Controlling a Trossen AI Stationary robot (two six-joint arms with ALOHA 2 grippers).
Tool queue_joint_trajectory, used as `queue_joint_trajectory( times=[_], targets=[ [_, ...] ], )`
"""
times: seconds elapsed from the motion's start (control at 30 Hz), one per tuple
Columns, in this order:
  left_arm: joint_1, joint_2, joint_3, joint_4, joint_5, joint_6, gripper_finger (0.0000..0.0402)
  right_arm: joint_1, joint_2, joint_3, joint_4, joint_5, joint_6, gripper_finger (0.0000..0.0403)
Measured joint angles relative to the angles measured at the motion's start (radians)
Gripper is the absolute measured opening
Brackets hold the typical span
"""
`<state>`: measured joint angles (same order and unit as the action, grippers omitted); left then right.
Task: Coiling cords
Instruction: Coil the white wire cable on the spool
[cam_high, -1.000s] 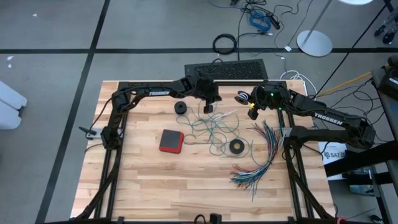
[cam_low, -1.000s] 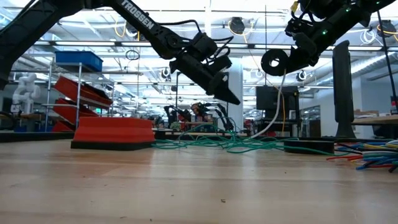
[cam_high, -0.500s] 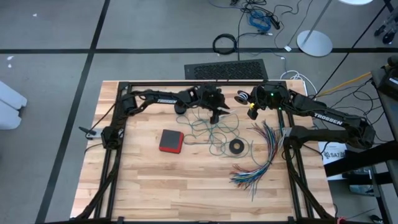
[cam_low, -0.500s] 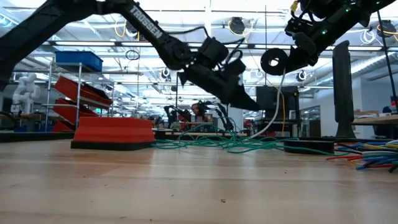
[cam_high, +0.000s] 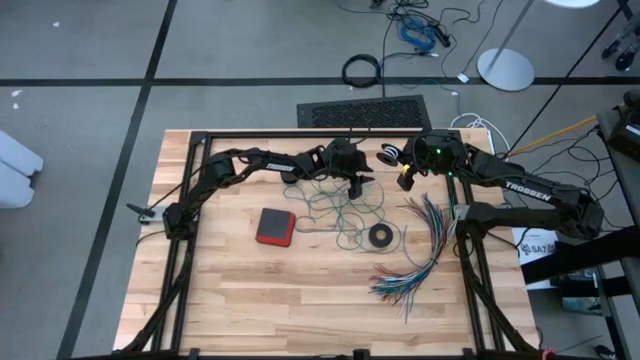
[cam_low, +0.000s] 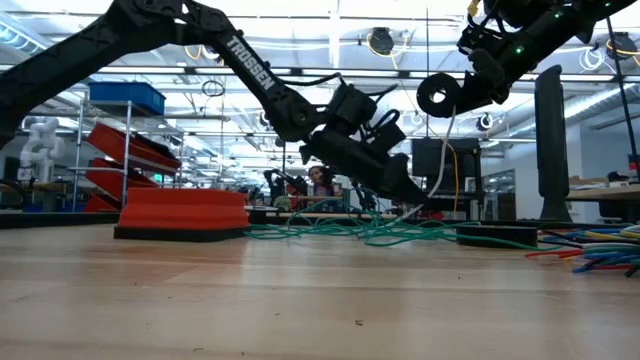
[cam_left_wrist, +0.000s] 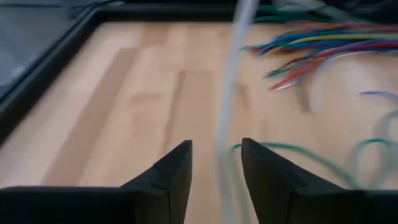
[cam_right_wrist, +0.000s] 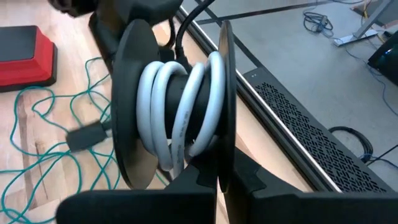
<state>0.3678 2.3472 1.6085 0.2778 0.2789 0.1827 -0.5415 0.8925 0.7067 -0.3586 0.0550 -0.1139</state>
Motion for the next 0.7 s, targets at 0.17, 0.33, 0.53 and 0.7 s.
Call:
queue_joint_trajectory(
  times=[0.17,0.33,0.53,0.7],
  targets=[
    [-0.001,0.001,0.006,0.025,-0.046,0.006,0.0145,0.0,0.0,0.0,0.002,0.0,-0.002,0.0],
    [-0.009,0.001,0.006,0.039,-0.049,0.005,0.0145,0.0,0.0,0.0,0.003,-0.001,-0.005,0.0],
    [-0.023,0.001,0.006,0.037,-0.044,0.006,0.0145,0.0,0.0,0.0,0.017,-0.001,-0.007,0.0],
    [-0.024,0.001,0.006,0.031,-0.053,0.005,0.0145,0.0,0.0,0.0,0.027,-0.001,-0.007,0.0]
  ],
)
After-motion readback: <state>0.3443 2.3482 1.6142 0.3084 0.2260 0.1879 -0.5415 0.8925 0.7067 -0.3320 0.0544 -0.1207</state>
